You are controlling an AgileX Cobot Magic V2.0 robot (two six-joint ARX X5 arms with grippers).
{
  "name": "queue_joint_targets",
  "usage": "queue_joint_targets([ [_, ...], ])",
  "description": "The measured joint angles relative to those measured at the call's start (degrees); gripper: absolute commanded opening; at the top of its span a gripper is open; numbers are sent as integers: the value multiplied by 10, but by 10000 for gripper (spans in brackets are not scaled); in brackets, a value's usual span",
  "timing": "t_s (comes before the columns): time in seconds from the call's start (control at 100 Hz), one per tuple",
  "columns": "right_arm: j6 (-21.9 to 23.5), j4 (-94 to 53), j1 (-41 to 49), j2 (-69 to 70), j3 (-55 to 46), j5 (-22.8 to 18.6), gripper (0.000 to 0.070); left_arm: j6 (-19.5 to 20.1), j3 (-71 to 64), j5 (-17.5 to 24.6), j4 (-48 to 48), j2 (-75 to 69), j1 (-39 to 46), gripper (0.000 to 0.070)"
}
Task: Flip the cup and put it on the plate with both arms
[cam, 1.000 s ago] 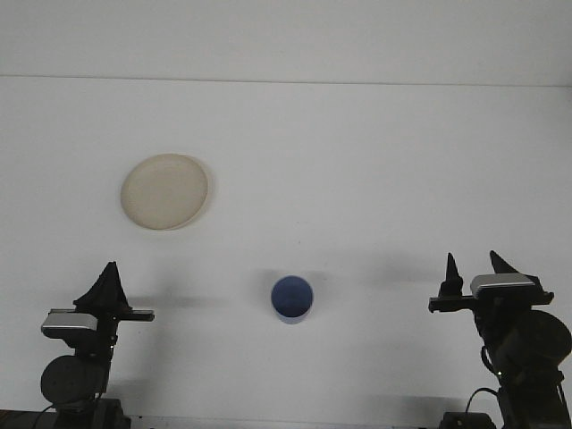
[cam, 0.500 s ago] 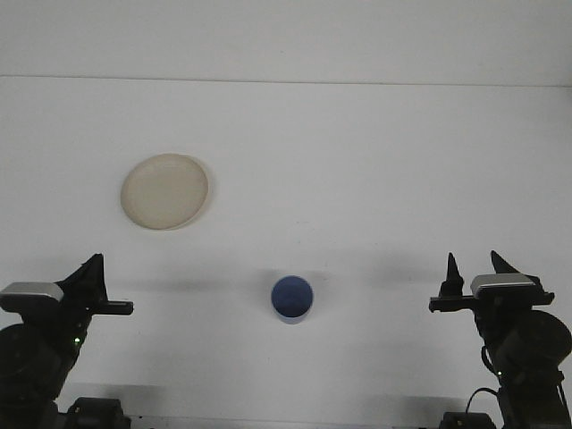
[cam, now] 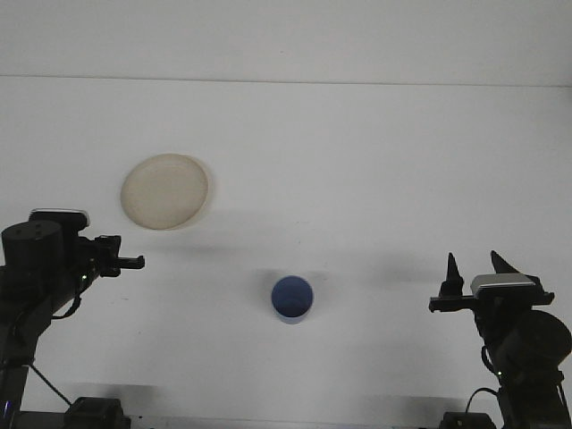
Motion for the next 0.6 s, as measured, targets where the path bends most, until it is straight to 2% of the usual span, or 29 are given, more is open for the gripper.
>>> queue_joint_targets([
  [0.49, 0, 0, 0, 0, 0, 0, 480, 12, 0, 0, -38, 44, 0, 19],
  [0.54, 0, 0, 0, 0, 0, 0, 480, 12, 0, 0, -43, 44, 0, 55],
  [0.6, 0, 0, 0, 0, 0, 0, 480, 12, 0, 0, -47, 44, 0, 180],
])
